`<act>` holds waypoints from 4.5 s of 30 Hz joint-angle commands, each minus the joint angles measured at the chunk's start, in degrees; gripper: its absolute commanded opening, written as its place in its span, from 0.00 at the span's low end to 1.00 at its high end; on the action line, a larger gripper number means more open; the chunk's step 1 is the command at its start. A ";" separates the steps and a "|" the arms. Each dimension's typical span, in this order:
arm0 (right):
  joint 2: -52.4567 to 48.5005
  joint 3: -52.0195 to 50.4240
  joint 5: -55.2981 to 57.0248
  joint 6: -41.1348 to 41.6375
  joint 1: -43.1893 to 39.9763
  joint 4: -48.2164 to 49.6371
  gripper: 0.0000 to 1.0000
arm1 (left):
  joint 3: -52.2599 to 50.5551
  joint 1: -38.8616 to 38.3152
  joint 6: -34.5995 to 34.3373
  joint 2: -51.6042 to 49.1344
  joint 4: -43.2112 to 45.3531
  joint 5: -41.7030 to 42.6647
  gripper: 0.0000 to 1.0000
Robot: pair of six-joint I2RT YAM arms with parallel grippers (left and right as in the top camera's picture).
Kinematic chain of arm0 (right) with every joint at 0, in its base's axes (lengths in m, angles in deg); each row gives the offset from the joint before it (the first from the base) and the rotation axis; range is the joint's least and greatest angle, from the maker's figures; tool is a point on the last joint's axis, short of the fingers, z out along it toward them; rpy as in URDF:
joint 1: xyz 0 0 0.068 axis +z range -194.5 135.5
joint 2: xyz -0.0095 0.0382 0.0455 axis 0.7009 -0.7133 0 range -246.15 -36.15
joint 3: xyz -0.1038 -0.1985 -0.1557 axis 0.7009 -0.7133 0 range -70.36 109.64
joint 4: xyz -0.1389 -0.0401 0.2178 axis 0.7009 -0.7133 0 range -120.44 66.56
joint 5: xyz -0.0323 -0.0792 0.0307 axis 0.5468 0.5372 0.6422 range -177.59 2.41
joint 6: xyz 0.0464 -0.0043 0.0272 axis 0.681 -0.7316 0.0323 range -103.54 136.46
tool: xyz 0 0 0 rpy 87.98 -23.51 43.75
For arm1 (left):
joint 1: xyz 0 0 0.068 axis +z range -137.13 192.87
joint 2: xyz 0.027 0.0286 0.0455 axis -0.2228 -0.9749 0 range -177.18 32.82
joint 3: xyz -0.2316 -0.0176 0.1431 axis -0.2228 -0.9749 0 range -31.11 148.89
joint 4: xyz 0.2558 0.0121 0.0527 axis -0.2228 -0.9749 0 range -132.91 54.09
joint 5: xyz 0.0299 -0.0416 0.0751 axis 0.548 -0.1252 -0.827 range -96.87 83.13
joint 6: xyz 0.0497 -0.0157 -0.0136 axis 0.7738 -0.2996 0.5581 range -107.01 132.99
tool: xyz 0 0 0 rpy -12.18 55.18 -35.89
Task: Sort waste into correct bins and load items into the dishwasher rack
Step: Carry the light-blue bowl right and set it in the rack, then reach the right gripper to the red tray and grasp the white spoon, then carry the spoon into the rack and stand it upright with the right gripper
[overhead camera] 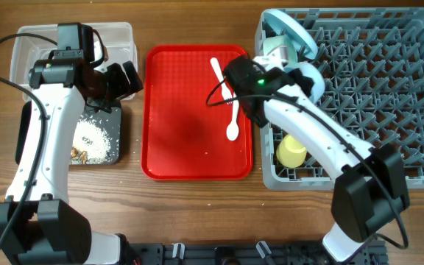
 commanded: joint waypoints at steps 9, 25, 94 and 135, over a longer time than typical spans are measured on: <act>-1.05 0.07 -9.42 -5.18 2.89 -0.09 0.50 | 0.85 0.17 -0.09 0.42 0.15 -0.33 1.00; 4.37 15.08 -42.66 -5.11 2.40 7.30 1.00 | 0.85 0.17 -0.09 0.42 0.15 -0.33 1.00; 2.40 12.57 -57.83 10.03 0.81 6.34 0.04 | 0.85 0.17 -0.09 0.42 0.15 -0.33 1.00; 12.41 -5.51 -43.63 -4.33 -20.92 2.64 0.28 | 0.85 0.17 -0.09 0.42 0.15 -0.33 1.00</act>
